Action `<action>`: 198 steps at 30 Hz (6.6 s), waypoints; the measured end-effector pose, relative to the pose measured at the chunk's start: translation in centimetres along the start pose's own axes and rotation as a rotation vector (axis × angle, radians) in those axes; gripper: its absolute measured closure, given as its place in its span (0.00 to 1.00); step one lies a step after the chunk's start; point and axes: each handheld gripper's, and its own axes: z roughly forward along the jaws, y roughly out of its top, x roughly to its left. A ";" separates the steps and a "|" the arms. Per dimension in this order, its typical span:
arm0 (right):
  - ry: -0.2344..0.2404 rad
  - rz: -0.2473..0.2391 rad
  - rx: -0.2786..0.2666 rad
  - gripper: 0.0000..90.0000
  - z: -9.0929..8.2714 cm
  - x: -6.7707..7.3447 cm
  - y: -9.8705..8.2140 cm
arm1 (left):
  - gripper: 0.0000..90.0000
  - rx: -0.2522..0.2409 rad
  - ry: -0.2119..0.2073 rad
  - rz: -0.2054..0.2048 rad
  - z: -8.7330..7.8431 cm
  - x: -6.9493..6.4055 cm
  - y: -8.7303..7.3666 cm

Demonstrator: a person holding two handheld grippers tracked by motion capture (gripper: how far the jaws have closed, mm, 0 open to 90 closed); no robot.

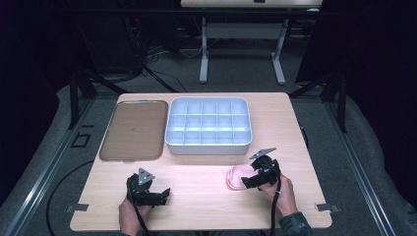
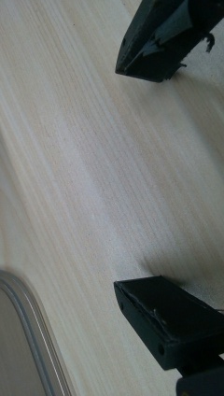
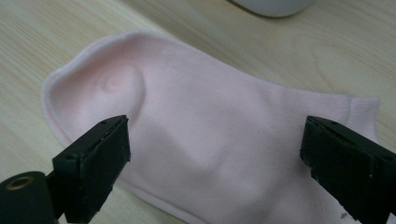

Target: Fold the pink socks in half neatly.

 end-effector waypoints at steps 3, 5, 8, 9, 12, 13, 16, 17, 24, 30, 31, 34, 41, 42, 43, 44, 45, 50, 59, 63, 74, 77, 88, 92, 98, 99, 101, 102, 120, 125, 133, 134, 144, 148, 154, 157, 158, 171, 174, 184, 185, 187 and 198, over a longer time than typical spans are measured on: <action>0.004 -0.008 0.024 0.11 0.7 0.2 -0.1 | 0.00 -0.001 0.000 0.000 0.0 0.0 0.0; 0.004 0.007 0.025 0.12 0.6 0.2 -0.1 | 0.00 0.000 0.000 0.000 0.0 0.0 0.0; 0.006 0.017 0.016 0.14 0.7 0.2 -0.2 | 0.00 -0.001 0.000 0.000 0.0 0.0 0.0; 0.003 0.020 0.009 0.15 0.6 0.2 -0.3 | 0.00 -0.001 0.000 0.000 0.0 0.0 0.0; -0.001 0.021 -0.003 0.19 0.6 0.1 -0.4 | 0.00 -0.001 0.001 0.001 0.0 0.0 0.0; -0.004 0.022 0.000 0.21 0.5 0.0 -0.4 | 0.00 -0.001 0.002 0.001 0.0 0.0 0.0; -0.012 0.022 0.000 0.33 0.2 -0.3 -0.4 | 0.00 -0.001 0.003 0.001 0.0 0.0 0.0; -0.015 0.036 -0.003 0.40 0.0 -0.4 -0.4 | 0.00 -0.001 0.003 0.001 0.0 0.0 0.0; -0.010 0.048 -0.050 0.82 -0.4 -1.0 -1.0 | 0.00 -0.001 0.003 0.001 0.0 0.0 0.0; -0.016 0.041 -0.053 0.92 -0.4 -1.1 -1.0 | 0.00 -0.002 0.003 0.002 0.0 0.0 0.0; -0.016 0.043 -0.053 0.92 -0.5 -1.1 -1.0 | 0.00 -0.001 0.003 0.002 0.0 0.0 0.0; -0.006 0.042 -0.069 0.92 -1.1 -0.9 -1.0 | 0.00 -0.002 0.003 0.001 0.0 0.0 0.0; 0.002 0.029 -0.148 0.92 -4.3 -0.2 -0.4 | 0.00 -0.002 0.003 0.002 0.0 0.0 0.0; 0.004 0.029 -0.156 0.92 -4.6 -0.2 -0.3 | 0.00 -0.002 0.004 0.001 0.0 0.0 0.0; 0.000 0.026 -0.167 0.92 -5.2 0.0 -0.1 | 0.00 -0.002 0.003 0.001 0.0 0.0 0.0; 0.001 0.021 -0.173 0.92 -5.5 0.1 0.0 | 0.00 -0.002 0.003 0.001 0.0 0.0 0.0; 0.001 0.017 -0.182 0.92 -6.0 0.3 0.2 | 0.00 -0.002 0.004 0.000 0.0 0.0 0.0; 0.004 -0.009 -0.210 0.92 -7.9 1.1 1.0 | 0.00 -0.002 0.004 0.000 0.0 0.0 0.0; 0.016 -0.038 -0.245 0.92 -10.6 3.5 1.9 | 0.00 -0.002 0.004 0.001 0.0 0.0 0.0; 0.047 -0.070 -0.246 0.91 -10.9 5.7 2.3 | 0.00 -0.003 0.004 0.000 0.0 0.0 0.0; 0.094 -0.155 -0.169 0.90 -4.4 11.2 2.6 | 0.00 -0.001 0.004 -0.002 0.0 0.0 0.0; 0.079 -0.194 -0.113 0.88 -1.5 12.4 2.4 | 0.00 -0.001 0.004 -0.001 0.0 0.0 0.0; 0.126 -0.216 -0.074 0.73 0.5 12.9 1.9 | 0.00 0.000 0.005 0.000 0.0 0.0 0.1; 0.190 -0.201 -0.115 0.57 0.0 12.5 1.7 | 0.02 0.015 0.009 -0.026 -0.1 -0.1 0.3; 0.236 -0.160 -0.194 0.49 -2.6 10.5 0.6 | 0.05 -0.007 -0.063 -0.020 -1.0 -1.8 1.6; 0.235 -0.145 -0.208 0.50 -3.0 10.0 0.4 | 0.07 -0.012 -0.075 -0.018 -1.1 -2.0 1.9; 0.217 -0.109 -0.226 0.51 -3.7 9.0 0.1 | 0.11 -0.028 -0.108 -0.032 -1.4 -2.7 2.5; 0.204 -0.092 -0.226 0.51 -4.0 8.5 -0.1 | 0.13 -0.028 -0.108 -0.032 -1.4 -2.7 2.5; 0.172 0.033 -0.107 0.55 -1.3 7.5 -1.8 | 0.57 0.102 -0.241 -0.036 1.6 -6.7 4.7; 0.141 -0.006 -0.079 0.56 -0.1 8.6 -1.5 | 0.70 0.097 -0.214 0.012 1.4 -6.5 4.3; 0.093 -0.067 -0.063 0.65 -0.1 9.8 -1.3 | 0.92 0.095 -0.205 0.088 1.1 -7.3 4.2; 0.097 -0.068 -0.061 0.67 -0.1 9.9 -1.2 | 0.93 0.094 -0.199 0.094 1.1 -7.4 4.1; 0.170 -0.011 -0.077 0.92 -0.5 8.8 -1.4 | 0.96 0.081 -0.234 0.085 0.7 -7.1 3.7; 0.114 -0.014 -0.101 0.92 -1.8 8.4 -1.3 | 0.96 0.062 -0.263 0.075 0.7 -7.6 3.7; -0.004 -0.060 -0.111 0.91 -4.2 8.3 -0.4 | 0.96 0.052 -0.295 0.057 0.8 -8.7 3.9; -0.011 -0.107 -0.033 0.84 -2.7 8.4 -0.3 | 0.88 0.063 -0.280 0.025 1.2 -8.2 3.8; 0.008 -0.113 -0.014 0.82 -2.2 8.2 -0.5 | 0.78 0.071 -0.273 0.025 1.1 -8.0 3.8; 0.116 0.059 -0.080 0.65 -2.8 5.3 -2.8 | 0.63 0.022 -0.284 -0.031 -0.4 -7.0 3.8; 0.110 0.069 -0.069 0.67 -2.6 5.3 -3.1 | 0.70 0.036 -0.294 -0.021 0.1 -7.1 3.5; 0.084 0.052 -0.059 0.91 -2.0 5.4 -3.5 | 0.95 0.018 -0.324 0.031 1.3 -7.2 3.2; 0.075 0.052 -0.061 0.91 -1.9 5.5 -3.4 | 0.95 0.025 -0.330 0.026 1.4 -7.2 3.3; 0.062 0.044 -0.058 0.92 -1.9 5.3 -3.2 | 0.95 0.030 -0.333 0.028 1.4 -7.3 3.4; 0.121 0.075 -0.081 0.80 -2.1 3.6 -2.2 | 0.92 -0.019 -0.309 0.006 1.6 -7.6 2.8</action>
